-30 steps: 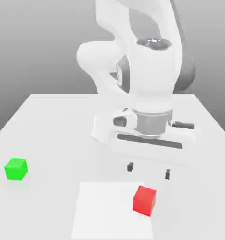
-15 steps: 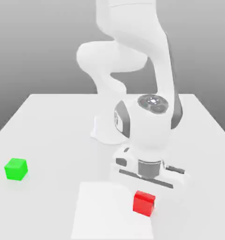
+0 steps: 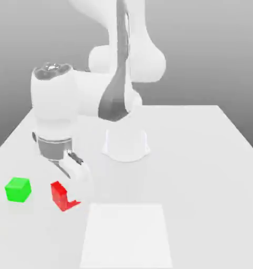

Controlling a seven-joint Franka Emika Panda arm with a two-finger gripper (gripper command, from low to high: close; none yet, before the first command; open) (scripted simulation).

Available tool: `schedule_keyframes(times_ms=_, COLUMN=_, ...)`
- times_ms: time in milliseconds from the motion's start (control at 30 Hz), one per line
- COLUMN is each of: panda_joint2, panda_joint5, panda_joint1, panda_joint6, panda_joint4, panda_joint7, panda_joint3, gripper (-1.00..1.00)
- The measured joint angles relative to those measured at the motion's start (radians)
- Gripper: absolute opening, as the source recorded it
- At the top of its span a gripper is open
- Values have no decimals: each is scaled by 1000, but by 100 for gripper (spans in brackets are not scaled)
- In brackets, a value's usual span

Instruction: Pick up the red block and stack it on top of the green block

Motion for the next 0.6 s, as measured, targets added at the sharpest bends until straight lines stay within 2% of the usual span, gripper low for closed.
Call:
schedule_keyframes(times_ms=167, panda_joint2=-34, panda_joint5=9, panda_joint1=-212, panda_joint6=-31, panda_joint4=-6, panda_joint7=-77, panda_joint3=-117, gripper=-100)
schedule_keyframes(times_ms=400, panda_joint2=151, panda_joint5=123, panda_joint1=-246, panda_joint6=141, panda_joint4=2, panda_joint7=-172, panda_joint3=-80, gripper=-100)
schedule_keyframes(times_ms=433, panda_joint2=170, panda_joint5=133, panda_joint1=-250, panda_joint6=159, panda_joint4=2, panda_joint7=-179, panda_joint3=-74, gripper=100)
schedule_keyframes(times_ms=600, panda_joint2=170, panda_joint5=133, panda_joint1=-250, panda_joint6=159, panda_joint4=2, panda_joint7=-179, panda_joint3=-74, gripper=100)
